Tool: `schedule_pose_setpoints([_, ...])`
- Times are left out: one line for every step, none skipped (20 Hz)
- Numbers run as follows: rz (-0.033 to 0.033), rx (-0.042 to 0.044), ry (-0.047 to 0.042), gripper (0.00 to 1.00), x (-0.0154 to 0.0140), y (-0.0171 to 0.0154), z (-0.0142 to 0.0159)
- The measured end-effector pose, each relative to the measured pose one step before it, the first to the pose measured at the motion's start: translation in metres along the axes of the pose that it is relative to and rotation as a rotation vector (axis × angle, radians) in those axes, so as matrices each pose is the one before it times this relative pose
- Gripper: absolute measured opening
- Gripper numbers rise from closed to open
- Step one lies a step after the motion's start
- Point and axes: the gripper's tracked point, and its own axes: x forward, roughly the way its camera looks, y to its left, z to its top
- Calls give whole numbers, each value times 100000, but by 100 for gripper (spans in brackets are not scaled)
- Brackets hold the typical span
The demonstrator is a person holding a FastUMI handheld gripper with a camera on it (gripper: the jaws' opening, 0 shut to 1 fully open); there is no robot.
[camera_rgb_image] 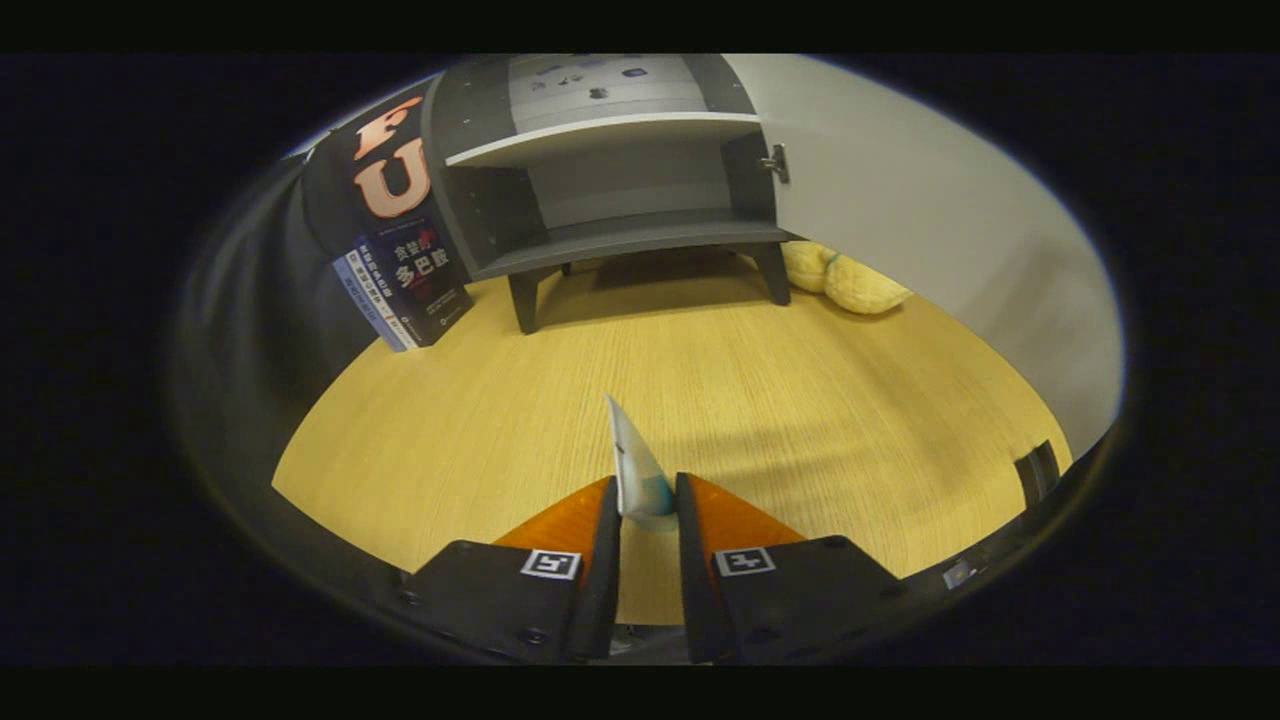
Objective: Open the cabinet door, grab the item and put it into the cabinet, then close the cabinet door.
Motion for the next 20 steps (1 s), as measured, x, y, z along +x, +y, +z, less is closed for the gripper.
schedule_pose_setpoints([480,285,-1064,35,-344,156,602])
schedule_pose_setpoints([1273,308,-1698,35,-480,386,1022])
schedule_pose_setpoints([190,553,-3225,35,-474,302,1946])
schedule_pose_setpoints([12,749,-4453,34,-501,399,2343])
schedule_pose_setpoints([1705,741,-5378,33,-539,733,2842])
schedule_pose_setpoints([1788,808,-5352,32,-520,856,3075])
schedule_pose_setpoints([1781,-130,-4535,31,-409,913,3179])
schedule_pose_setpoints([1895,-802,-4582,30,-299,993,3279])
schedule_pose_setpoints([2333,-1364,-4980,29,-78,1126,3418])
schedule_pose_setpoints([2154,-2008,-4144,28,145,1112,3327])
schedule_pose_setpoints([1768,-2293,-3307,27,427,1013,3200])
schedule_pose_setpoints([2200,-1794,-2989,26,674,984,3155])
schedule_pose_setpoints([2563,-1137,-3263,26,944,951,3120])
schedule_pose_setpoints([1661,-1513,-2733,26,1324,745,2748])
schedule_pose_setpoints([-29,-2569,-1648,26,1488,327,2299])
schedule_pose_setpoints([-918,-2680,-2144,26,1994,808,3836])
schedule_pose_setpoints([-537,-2839,-1536,26,436,-608,918])
schedule_pose_setpoints([-929,-1989,-1005,26,1749,56,1478])
schedule_pose_setpoints([-793,-1020,140,26,1736,-71,1249])
schedule_pose_setpoints([-108,-1005,993,26,1765,-59,900])
